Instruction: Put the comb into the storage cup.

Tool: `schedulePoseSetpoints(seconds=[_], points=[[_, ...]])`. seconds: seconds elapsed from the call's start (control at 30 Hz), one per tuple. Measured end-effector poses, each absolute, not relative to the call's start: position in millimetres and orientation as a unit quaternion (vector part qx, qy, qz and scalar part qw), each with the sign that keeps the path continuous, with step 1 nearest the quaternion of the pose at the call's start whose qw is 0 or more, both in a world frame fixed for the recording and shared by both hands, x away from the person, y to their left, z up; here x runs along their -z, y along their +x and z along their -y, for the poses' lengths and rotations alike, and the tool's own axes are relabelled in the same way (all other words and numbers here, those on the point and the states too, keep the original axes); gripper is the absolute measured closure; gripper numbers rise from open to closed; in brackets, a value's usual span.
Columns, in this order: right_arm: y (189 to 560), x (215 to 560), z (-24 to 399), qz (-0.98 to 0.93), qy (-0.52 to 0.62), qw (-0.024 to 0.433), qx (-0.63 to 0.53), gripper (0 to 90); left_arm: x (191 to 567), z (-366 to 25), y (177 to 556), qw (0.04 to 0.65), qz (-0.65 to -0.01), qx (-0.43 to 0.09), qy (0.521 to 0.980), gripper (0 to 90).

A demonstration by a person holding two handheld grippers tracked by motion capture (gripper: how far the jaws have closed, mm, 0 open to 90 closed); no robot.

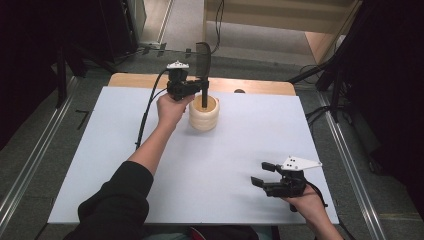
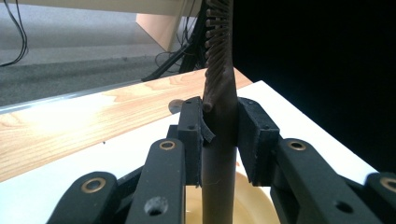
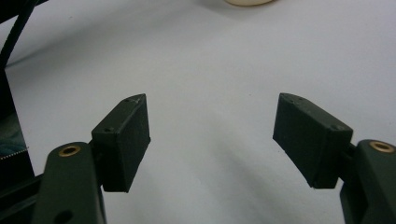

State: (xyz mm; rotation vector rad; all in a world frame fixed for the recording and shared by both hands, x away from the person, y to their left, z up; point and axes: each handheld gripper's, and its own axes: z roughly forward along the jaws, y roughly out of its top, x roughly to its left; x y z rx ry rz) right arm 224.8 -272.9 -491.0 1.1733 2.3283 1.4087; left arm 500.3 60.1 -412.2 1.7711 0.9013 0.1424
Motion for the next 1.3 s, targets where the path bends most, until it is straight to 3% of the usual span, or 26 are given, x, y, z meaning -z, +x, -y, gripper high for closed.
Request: schedulePoseSetpoints(seconds=[1.3], points=[[226.1,491.5,271.6,-0.784,0.393,0.094,-0.471,25.3,447.6,-61.7,490.3,0.532,-0.358,-0.060,0.765,72.9]])
